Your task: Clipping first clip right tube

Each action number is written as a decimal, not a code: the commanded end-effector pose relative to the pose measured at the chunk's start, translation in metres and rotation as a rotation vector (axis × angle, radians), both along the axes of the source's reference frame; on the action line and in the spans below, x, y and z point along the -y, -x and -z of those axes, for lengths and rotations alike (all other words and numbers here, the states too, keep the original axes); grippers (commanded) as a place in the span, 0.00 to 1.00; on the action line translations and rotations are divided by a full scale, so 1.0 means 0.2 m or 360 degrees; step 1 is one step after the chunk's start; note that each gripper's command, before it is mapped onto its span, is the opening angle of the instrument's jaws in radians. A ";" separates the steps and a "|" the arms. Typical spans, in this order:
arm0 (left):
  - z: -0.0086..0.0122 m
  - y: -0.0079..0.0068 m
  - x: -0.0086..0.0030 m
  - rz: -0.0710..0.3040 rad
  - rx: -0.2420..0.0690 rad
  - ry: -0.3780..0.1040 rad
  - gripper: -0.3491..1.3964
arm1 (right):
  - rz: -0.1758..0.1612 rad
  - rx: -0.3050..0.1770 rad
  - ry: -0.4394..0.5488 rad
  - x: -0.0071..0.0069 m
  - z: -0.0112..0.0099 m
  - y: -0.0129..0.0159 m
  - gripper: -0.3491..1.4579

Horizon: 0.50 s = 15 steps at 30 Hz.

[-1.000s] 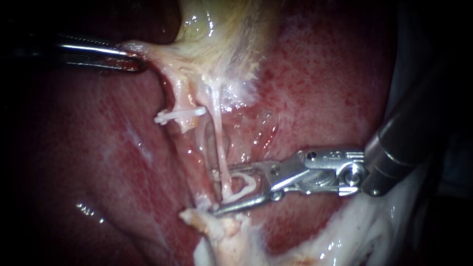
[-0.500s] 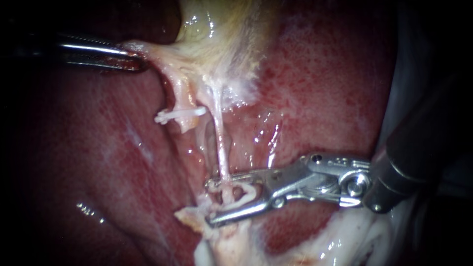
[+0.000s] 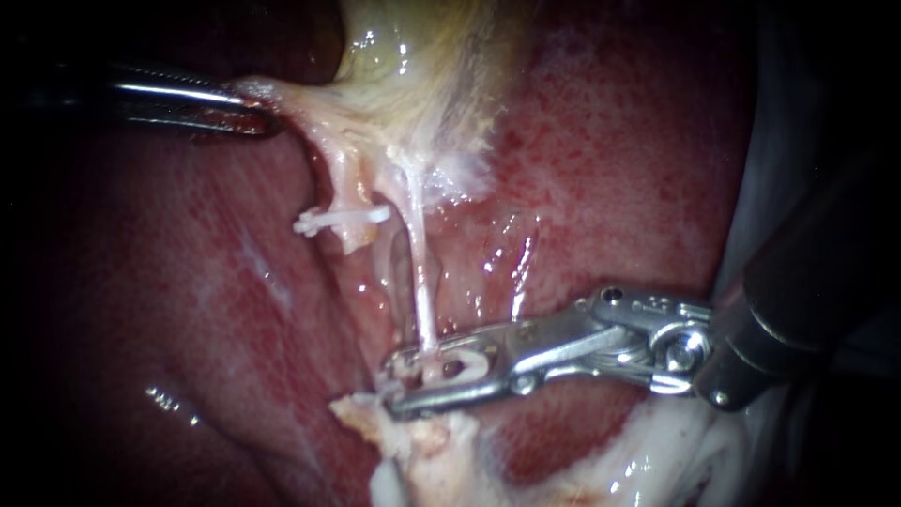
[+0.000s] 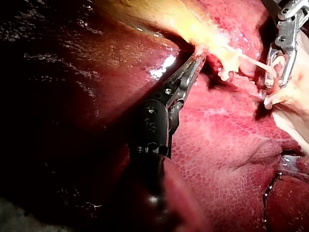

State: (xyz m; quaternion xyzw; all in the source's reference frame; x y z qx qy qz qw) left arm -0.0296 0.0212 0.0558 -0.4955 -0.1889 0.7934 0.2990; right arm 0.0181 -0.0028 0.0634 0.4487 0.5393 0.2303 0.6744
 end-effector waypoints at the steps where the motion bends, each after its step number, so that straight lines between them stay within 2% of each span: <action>1: 0.000 0.000 0.000 0.0000 0.0000 0.0000 0.00 | 0.0002 0.0004 -0.0011 0.000 0.000 0.000 0.07; 5: 0.000 0.000 0.000 0.0000 0.0000 0.0000 0.00 | 0.0003 0.0011 -0.0028 0.000 0.000 0.000 0.00; 15: -0.001 0.000 -0.001 0.0000 0.0000 0.0000 0.00 | 0.0010 0.0029 -0.0091 0.000 0.000 0.001 0.00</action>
